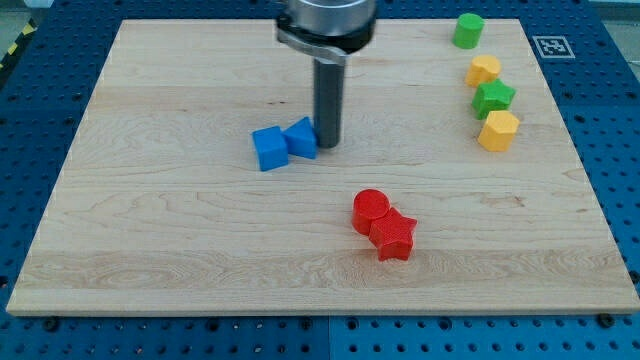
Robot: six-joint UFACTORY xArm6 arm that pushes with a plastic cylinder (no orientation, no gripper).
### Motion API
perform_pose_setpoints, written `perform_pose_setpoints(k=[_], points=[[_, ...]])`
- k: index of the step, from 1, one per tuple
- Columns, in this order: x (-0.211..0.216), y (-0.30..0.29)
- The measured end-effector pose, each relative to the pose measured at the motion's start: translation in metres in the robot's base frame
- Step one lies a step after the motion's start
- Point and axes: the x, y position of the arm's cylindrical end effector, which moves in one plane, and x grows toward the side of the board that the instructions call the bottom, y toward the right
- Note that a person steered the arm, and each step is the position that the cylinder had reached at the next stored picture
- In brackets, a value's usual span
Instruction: Bring the hexagon at the left side of the heart
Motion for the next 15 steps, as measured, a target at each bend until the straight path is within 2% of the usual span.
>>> perform_pose_setpoints(k=[1,2,3,4,5,6,7,11,12,14,15], points=[[0.0,-0.032],[0.002,-0.016],[0.032,0.068],[0.05,0.176],[0.051,0.282],[0.037,0.308],[0.014,0.299],[-0.03,0.17],[-0.031,0.142],[-0.009,0.135],[-0.009,0.11]])
